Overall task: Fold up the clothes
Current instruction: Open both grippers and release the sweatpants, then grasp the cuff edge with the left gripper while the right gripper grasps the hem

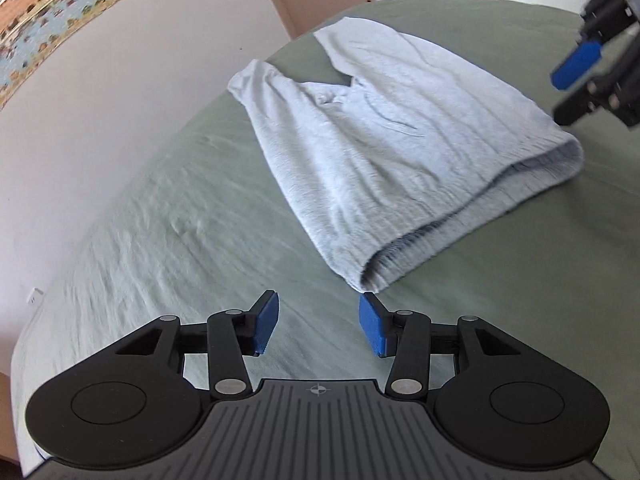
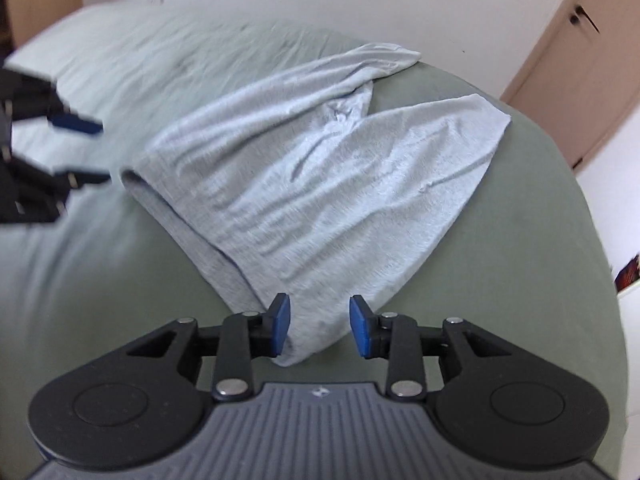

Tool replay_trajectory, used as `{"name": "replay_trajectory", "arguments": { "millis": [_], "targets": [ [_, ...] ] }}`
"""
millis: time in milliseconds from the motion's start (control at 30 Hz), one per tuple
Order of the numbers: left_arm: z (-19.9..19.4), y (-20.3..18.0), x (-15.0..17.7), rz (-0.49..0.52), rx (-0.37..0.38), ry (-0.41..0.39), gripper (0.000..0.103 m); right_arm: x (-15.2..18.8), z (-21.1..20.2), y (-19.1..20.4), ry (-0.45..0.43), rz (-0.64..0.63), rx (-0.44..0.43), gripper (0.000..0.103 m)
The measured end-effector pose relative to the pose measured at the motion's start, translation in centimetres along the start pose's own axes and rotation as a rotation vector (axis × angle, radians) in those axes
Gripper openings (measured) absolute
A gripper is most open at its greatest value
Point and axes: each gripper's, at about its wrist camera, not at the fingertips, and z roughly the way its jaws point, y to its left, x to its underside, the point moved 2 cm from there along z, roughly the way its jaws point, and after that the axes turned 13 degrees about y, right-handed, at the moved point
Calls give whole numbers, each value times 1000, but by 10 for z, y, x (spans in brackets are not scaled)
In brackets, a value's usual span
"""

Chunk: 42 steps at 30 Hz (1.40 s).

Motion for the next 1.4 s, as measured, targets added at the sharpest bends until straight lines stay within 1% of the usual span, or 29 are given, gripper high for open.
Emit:
{"name": "replay_trajectory", "arguments": {
  "millis": [67, 200, 300, 367, 400, 500, 567, 733, 867, 900, 933, 1000, 1067, 1133, 1167, 1233, 1267, 1300, 1333, 1400],
  "targets": [
    [4, -1, -3, -12, 13, 0, 44, 7, 5, 4, -6, -24, -28, 35],
    [15, -4, -9, -50, 18, 2, 45, 11, 14, 9, -17, -73, -17, 35],
    [22, -7, -11, -83, 20, 2, 45, 14, 17, 11, -17, -77, -28, 35],
    [15, -3, -7, -109, 42, -7, 45, 19, 13, 13, -26, -79, -42, 35],
    [11, -2, -4, -110, 61, -17, 46, 22, 10, 13, -32, -80, -49, 35],
    [3, -3, -2, -112, 81, -20, 46, 28, 7, 15, -39, -96, -56, 35],
    [4, -4, -5, -116, 86, -8, 46, 28, 13, 19, -35, -106, -36, 35],
    [15, 0, -12, -172, 117, 44, 46, 23, 20, 30, -38, -147, -1, 35],
    [20, 2, -19, -206, 117, 52, 46, 19, 28, 37, -28, -170, 22, 35],
    [22, 3, -21, -215, 116, 55, 46, 19, 30, 36, -28, -166, 26, 32],
    [23, 4, -23, -225, 114, 56, 46, 18, 31, 34, -26, -158, 28, 26],
    [19, 6, -24, -245, 113, 48, 46, 18, 31, 31, -22, -137, 31, 19],
    [14, 8, -23, -259, 114, 37, 46, 20, 27, 26, -27, -116, 25, 18],
    [10, 7, -22, -248, 121, 38, 46, 22, 24, 22, -31, -92, 15, 11],
    [11, 6, -22, -249, 122, 43, 46, 23, 23, 20, -29, -78, 10, 9],
    [14, 4, -23, -247, 116, 59, 46, 24, 22, 18, -25, -62, -5, 9],
    [17, 2, -24, -236, 97, 71, 46, 24, 22, 17, -24, -54, -12, 10],
    [19, 0, -25, -226, 87, 72, 46, 24, 20, 17, -25, -46, -18, 12],
    [20, -3, -25, -204, 69, 69, 46, 25, 18, 17, -31, -42, -22, 18],
    [20, -9, -25, -173, 39, 60, 46, 24, 18, 20, -36, -45, -18, 20]
  ]
}}
